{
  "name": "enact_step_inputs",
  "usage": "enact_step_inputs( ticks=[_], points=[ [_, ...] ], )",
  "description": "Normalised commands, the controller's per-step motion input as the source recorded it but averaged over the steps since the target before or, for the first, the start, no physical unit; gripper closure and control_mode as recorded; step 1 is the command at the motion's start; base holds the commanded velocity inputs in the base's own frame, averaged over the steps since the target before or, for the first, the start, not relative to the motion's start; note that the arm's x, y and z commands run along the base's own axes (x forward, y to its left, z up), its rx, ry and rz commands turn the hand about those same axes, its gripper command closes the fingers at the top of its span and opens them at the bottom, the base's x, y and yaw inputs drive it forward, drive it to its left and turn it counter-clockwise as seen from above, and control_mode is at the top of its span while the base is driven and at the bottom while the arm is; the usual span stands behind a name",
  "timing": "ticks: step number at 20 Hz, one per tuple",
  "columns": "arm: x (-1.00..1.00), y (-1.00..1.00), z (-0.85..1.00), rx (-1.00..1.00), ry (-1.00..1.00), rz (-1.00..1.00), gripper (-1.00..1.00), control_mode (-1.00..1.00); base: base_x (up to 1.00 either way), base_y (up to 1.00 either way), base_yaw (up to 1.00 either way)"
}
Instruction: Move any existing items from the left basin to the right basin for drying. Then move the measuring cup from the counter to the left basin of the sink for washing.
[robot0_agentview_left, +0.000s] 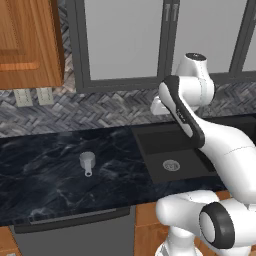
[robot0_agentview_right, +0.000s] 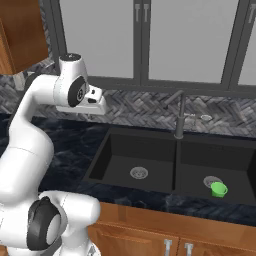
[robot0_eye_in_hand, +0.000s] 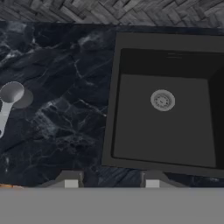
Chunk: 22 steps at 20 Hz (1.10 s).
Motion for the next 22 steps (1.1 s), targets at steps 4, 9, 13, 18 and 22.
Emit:
enact_step_inputs(
  ticks=[4,9,13,18,22],
  points=[
    [-0.05,0.00,0.00,0.01,0.01,0.00,-1.00,-1.00,0.00,0.00,0.00],
    [-0.25,0.08,-0.26,0.08,0.06,0.01,-1.00,-1.00,0.00,0.00,0.00],
    [-0.17,0.76,-0.67,0.00,0.12,0.00,-1.00,-1.00,0.00,0.00,0.00],
    [-0.01,1.00,-0.62,0.00,0.18,0.00,-1.00,-1.00,0.00,0.00,0.00],
    [0.11,0.98,-0.47,0.00,0.21,0.00,-1.00,-1.00,0.00,0.00,0.00]
  ],
)
